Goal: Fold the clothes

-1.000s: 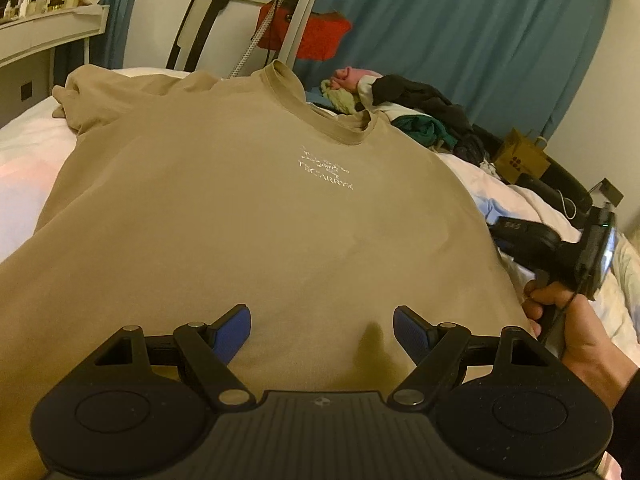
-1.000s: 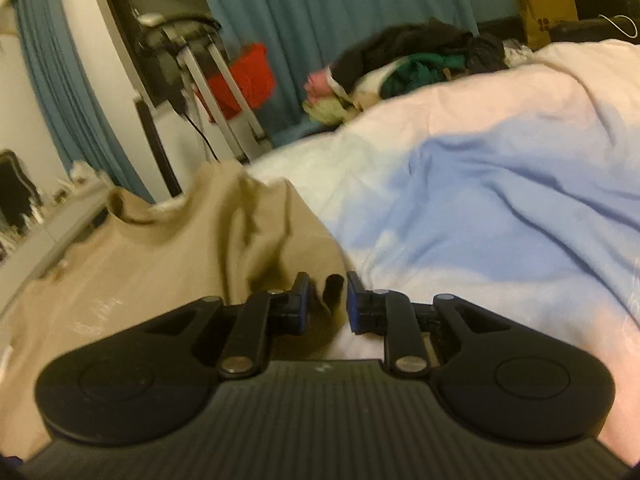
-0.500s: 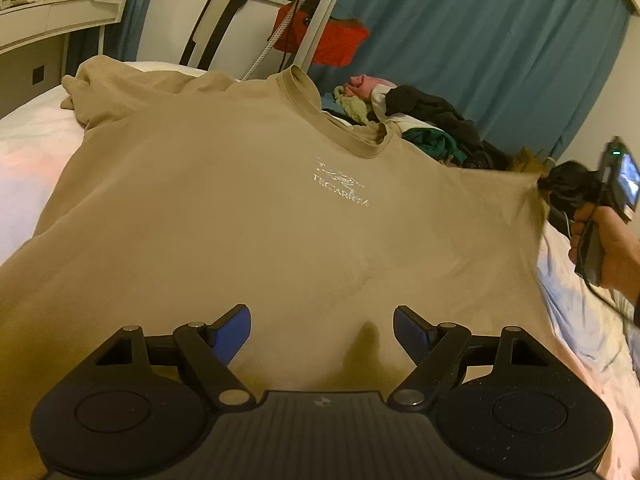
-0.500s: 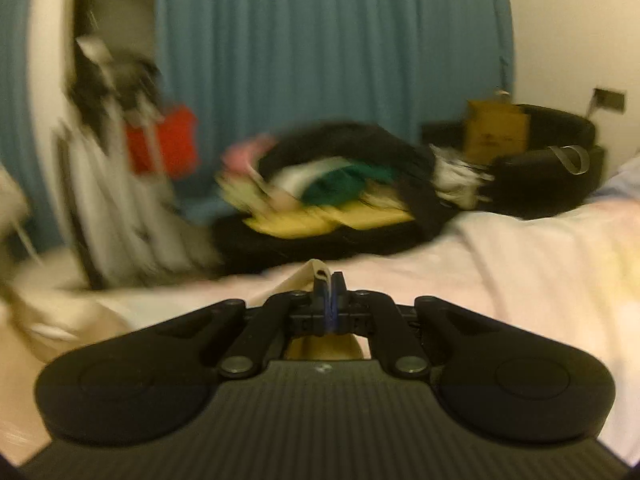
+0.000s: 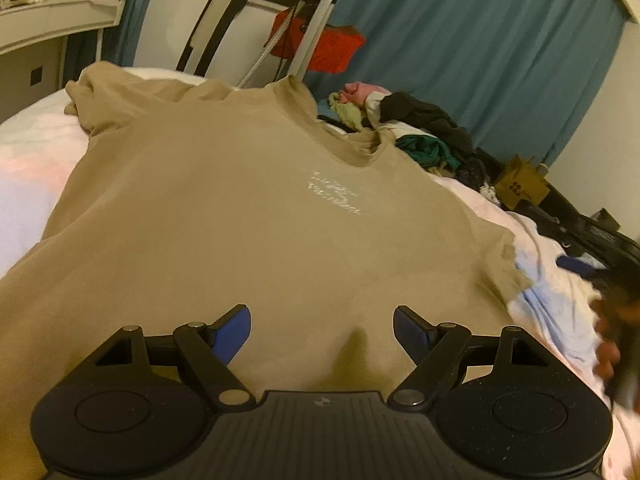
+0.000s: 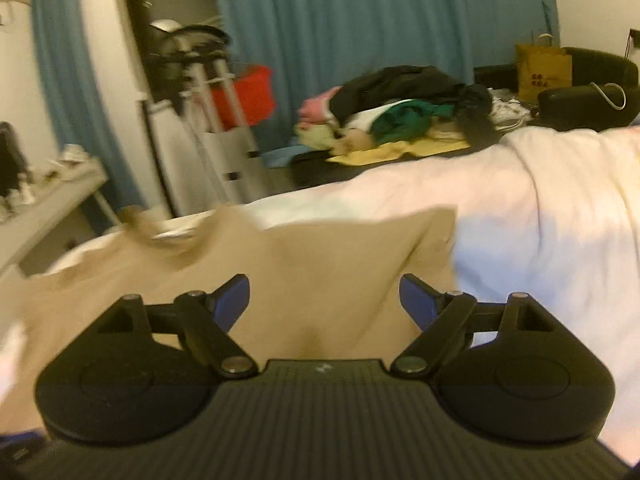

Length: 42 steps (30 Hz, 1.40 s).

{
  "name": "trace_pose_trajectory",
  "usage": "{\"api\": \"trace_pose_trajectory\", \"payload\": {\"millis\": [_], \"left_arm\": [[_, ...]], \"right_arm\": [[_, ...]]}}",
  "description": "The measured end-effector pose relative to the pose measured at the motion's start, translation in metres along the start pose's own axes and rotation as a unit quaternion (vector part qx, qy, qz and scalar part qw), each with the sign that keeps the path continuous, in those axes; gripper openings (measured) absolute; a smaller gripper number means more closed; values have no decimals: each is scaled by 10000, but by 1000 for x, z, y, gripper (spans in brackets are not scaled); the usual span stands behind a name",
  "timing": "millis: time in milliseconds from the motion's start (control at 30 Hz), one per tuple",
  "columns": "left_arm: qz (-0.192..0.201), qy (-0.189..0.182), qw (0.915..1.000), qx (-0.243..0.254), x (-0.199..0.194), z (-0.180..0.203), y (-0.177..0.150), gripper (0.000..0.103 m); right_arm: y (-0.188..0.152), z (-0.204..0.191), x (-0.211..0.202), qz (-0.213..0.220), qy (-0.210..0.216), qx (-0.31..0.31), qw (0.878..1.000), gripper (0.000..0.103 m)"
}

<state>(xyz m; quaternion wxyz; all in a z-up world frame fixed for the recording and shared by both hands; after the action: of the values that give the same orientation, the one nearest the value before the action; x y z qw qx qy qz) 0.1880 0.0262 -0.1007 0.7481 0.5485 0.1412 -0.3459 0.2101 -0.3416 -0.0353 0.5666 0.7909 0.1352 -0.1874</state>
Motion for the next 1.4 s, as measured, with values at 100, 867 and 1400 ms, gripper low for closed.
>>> {"api": "trace_pose_trajectory", "payload": {"millis": [100, 867, 1400], "left_arm": [[30, -104, 9997, 209, -18, 11, -6, 80], [-1473, -1447, 9354, 2869, -41, 168, -185, 57], [-1281, -1934, 9405, 2483, -52, 189, -169, 2]], "right_arm": [[-17, -24, -48, -84, 64, -16, 9999, 83], [-64, 9, -144, -36, 113, 1283, 9917, 84], [-55, 20, -155, 544, -83, 1497, 9872, 84]]}}
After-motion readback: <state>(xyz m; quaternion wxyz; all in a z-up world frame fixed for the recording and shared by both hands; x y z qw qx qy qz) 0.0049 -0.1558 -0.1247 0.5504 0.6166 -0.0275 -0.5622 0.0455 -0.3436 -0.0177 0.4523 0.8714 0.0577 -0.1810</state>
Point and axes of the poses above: each gripper's, at about its wrist camera, not at the fingertips, and x roughly the way its jaws point, z to its right, y to its top, the point moved 2 cm from there along x, roughly the way its jaws point
